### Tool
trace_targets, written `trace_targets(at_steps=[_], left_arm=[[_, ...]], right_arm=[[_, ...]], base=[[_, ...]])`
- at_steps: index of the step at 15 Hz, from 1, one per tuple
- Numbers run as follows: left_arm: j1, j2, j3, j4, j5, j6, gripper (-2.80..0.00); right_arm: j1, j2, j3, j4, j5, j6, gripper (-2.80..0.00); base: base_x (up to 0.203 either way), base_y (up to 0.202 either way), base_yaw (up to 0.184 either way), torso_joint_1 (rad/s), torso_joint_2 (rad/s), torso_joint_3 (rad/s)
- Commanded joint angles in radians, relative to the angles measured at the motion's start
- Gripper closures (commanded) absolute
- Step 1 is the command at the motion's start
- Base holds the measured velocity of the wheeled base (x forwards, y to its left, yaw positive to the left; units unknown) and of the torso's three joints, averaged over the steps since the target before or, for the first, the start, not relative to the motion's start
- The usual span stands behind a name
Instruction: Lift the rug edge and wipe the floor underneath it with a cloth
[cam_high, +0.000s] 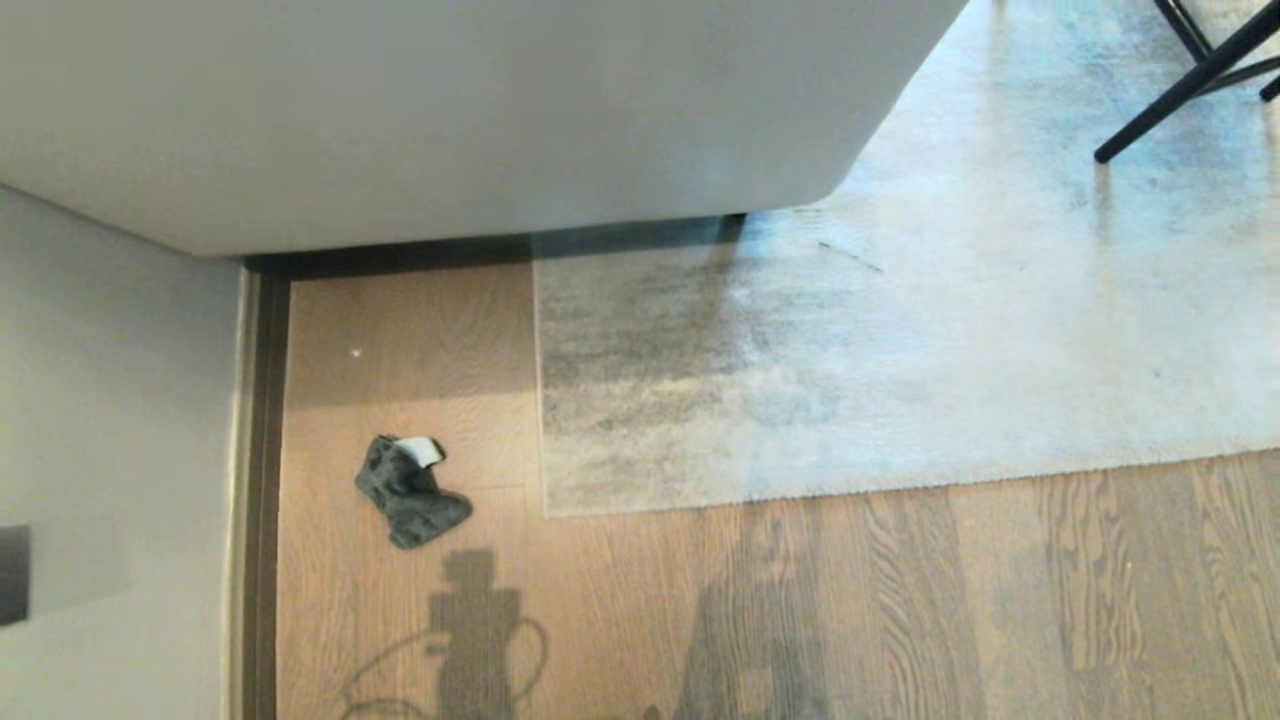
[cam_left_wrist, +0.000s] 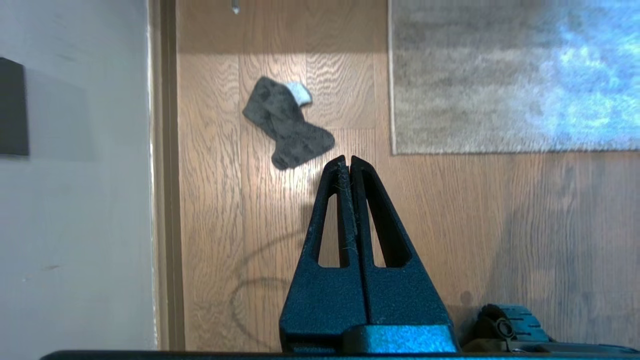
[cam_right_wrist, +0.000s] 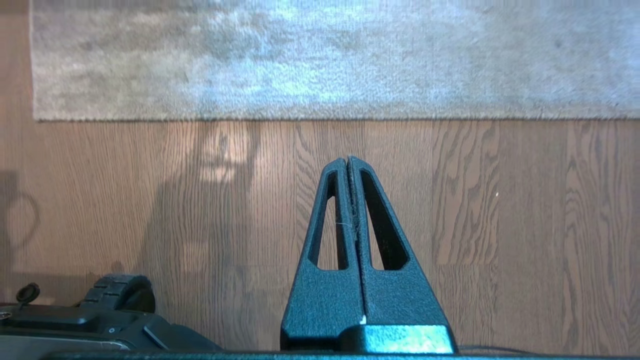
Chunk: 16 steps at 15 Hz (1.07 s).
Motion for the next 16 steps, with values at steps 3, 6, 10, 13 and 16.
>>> trace_targets(at_steps=[3, 6, 10, 13, 16], left_arm=[[0.001, 0.000, 0.000, 0.000, 0.000, -0.001, 0.00], [0.001, 0.000, 0.000, 0.000, 0.000, -0.001, 0.00], [0.000, 0.000, 0.000, 0.000, 0.000, -0.001, 0.00], [0.000, 0.000, 0.000, 0.000, 0.000, -0.001, 0.00], [0.001, 0.000, 0.000, 0.000, 0.000, -0.001, 0.00]], right_arm=[[0.000, 0.002, 0.000, 0.000, 0.000, -0.001, 0.00], [0.000, 0.002, 0.000, 0.000, 0.000, -0.001, 0.00], [0.000, 0.002, 0.000, 0.000, 0.000, -0.001, 0.00], [0.000, 0.002, 0.000, 0.000, 0.000, 0.000, 0.00], [0.000, 0.002, 0.000, 0.000, 0.000, 0.000, 0.00]], base=[[0.000, 0.000, 0.000, -0.001, 0.00, 0.201], [0.000, 0.000, 0.000, 0.000, 0.00, 0.205], [0.000, 0.000, 0.000, 0.001, 0.00, 0.198], [0.000, 0.000, 0.000, 0.002, 0.00, 0.200], [0.000, 0.000, 0.000, 0.002, 0.00, 0.197]])
